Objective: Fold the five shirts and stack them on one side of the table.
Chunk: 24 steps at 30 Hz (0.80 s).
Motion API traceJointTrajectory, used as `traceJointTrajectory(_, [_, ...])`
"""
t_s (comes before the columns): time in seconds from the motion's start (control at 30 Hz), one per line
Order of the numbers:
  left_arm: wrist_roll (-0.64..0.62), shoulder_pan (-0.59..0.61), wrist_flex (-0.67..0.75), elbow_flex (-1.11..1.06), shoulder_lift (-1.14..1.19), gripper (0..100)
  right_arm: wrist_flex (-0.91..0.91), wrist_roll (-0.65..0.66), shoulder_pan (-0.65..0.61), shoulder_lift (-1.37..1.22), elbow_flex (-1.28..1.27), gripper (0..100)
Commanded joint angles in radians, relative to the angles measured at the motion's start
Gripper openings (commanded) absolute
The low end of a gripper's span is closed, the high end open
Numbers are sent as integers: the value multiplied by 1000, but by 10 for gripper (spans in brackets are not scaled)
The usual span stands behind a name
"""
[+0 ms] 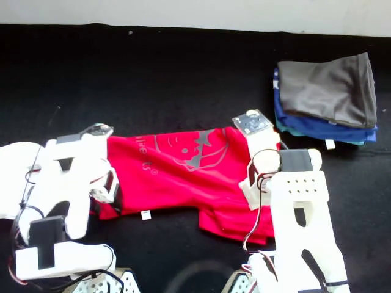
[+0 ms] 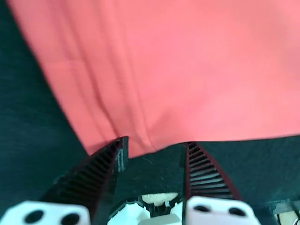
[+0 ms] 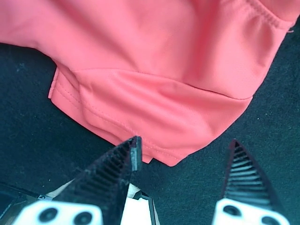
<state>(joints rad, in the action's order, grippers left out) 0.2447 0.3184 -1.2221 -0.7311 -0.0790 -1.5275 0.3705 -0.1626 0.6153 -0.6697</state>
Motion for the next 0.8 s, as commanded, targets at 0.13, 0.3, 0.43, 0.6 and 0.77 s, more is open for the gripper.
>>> traceJointTrajectory(0.13, [-5, 24, 9, 48, 4, 124, -7, -11, 10, 13, 4, 281])
traceJointTrajectory(0.3, [-5, 24, 17, 42, 15, 38, -8, -11, 10, 13, 4, 281])
traceJointTrajectory(0.43, [-3, 22, 26, 42, 15, 61, -30, -11, 8, 15, 5, 281])
traceJointTrajectory(0.6, [-3, 22, 32, 50, 4, 10, -45, -11, 8, 15, 5, 281])
traceJointTrajectory(0.77, [-3, 30, -46, 147, 4, 9, -41, -11, 7, 15, 5, 281])
